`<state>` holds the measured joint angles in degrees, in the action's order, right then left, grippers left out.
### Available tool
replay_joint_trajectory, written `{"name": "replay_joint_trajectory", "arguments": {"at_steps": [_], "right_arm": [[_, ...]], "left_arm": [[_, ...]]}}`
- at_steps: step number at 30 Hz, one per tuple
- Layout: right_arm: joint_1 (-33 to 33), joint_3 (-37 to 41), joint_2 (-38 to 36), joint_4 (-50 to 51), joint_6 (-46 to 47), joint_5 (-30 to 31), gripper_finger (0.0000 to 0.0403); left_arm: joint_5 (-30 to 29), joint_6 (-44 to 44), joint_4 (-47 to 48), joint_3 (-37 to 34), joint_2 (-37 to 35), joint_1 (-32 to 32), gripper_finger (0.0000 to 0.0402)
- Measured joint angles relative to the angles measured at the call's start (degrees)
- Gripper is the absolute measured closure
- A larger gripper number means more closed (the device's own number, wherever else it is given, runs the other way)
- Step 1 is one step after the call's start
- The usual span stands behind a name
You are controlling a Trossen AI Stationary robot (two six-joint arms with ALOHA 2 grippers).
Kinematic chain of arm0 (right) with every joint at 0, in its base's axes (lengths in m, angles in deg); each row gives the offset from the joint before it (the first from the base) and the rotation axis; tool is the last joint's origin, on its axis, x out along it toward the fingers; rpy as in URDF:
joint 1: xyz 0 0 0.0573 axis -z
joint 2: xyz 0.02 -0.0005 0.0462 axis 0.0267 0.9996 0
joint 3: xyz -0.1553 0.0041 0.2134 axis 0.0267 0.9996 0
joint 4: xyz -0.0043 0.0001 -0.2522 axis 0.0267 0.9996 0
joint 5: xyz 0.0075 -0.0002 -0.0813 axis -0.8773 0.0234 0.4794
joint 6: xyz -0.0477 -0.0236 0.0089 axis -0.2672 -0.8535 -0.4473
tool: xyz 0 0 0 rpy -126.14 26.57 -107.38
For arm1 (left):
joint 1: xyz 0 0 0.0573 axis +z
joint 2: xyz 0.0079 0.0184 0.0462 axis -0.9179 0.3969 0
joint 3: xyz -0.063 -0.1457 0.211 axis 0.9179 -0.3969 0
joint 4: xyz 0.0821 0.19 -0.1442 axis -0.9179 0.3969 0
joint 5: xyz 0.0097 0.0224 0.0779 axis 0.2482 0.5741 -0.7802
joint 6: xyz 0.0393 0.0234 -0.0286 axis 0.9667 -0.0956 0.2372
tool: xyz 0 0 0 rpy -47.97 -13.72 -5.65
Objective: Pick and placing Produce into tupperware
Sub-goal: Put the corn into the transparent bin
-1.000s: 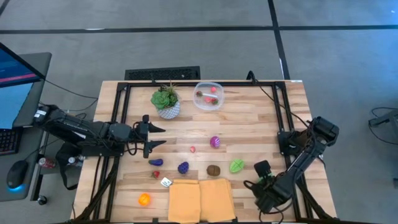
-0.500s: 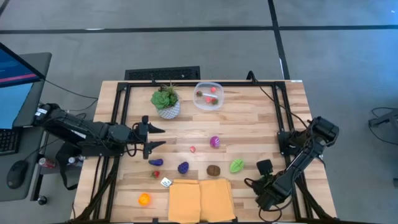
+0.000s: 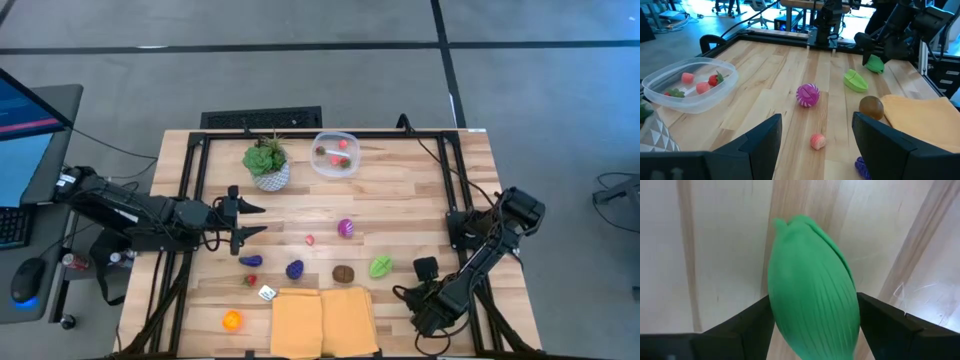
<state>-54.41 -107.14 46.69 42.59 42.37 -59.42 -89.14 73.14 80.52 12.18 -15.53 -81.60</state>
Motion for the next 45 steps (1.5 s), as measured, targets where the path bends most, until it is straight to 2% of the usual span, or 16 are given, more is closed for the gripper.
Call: {"name": "replay_joint_trajectory", "arguments": {"at_steps": [11, 18, 29, 38, 45], "right_arm": [[0.09, 0.00, -0.04, 0.24, 1.50, -0.05, 0.0144], [0.09, 0.00, -0.04, 0.21, 2.43, -0.07, 0.0147], [0.09, 0.00, -1.31, 0.93, 9.02, 0.44, 0.0147], [-0.32, 0.00, -8.23, 1.31, 17.34, 10.83, 0.0147], [-2.19, 0.00, -13.39, 0.94, 20.42, 24.80, 0.0147]], "left_arm": [[-0.02, -0.28, 0.02, 0.00, 0.00, 0.00, 0.0168], [-0.02, -0.32, 0.02, 0.00, 0.00, 0.00, 0.0168], [0.00, -0.44, 0.02, 0.00, 0.00, 0.00, 0.0168], [0.00, -0.44, 0.02, 0.02, 0.00, 0.00, 0.0168], [0.02, -0.41, 0.04, 0.02, 0.00, 0.00, 0.0168]]}}
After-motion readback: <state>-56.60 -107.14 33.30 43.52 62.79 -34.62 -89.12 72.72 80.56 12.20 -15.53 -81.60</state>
